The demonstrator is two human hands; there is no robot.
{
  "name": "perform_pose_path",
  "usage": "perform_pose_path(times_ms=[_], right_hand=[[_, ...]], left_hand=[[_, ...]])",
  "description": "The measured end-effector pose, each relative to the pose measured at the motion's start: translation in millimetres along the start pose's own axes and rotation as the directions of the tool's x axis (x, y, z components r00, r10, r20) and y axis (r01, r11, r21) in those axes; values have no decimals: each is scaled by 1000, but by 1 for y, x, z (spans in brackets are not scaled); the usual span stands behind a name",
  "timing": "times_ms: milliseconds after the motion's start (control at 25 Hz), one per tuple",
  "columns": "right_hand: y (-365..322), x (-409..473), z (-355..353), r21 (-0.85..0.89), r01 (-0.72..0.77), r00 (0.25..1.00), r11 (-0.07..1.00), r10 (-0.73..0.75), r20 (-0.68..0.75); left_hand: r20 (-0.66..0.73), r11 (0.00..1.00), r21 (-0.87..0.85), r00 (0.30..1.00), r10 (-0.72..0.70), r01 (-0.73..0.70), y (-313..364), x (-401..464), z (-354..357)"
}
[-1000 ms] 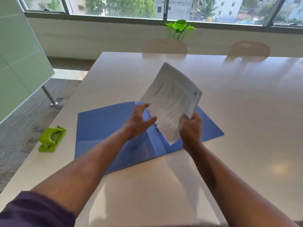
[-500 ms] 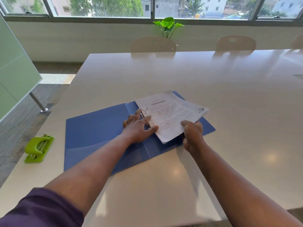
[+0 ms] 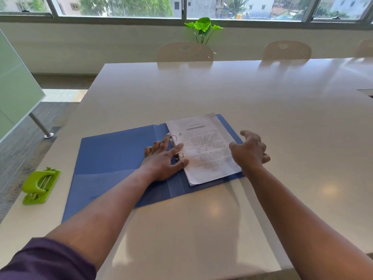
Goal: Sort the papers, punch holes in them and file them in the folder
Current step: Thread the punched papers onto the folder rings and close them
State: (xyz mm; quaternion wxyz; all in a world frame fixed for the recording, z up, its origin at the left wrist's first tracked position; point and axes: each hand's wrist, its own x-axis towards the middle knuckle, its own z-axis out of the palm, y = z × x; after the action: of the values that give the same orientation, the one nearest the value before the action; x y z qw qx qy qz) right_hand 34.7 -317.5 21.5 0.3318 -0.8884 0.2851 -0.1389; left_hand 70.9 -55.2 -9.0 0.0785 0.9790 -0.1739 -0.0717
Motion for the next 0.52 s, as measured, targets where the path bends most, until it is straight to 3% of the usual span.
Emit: perform_pose_path(times_ms=[200,520], right_hand=[[-4,-20,15,-224,284,939,932,-224,260],[-27,-64,44,-228,614,762,755,-492,422]], left_hand=[[-28,996,17,996,84,-83,-15,1,2],[-146,984,-84,979,141,-154,-27,-4,4]])
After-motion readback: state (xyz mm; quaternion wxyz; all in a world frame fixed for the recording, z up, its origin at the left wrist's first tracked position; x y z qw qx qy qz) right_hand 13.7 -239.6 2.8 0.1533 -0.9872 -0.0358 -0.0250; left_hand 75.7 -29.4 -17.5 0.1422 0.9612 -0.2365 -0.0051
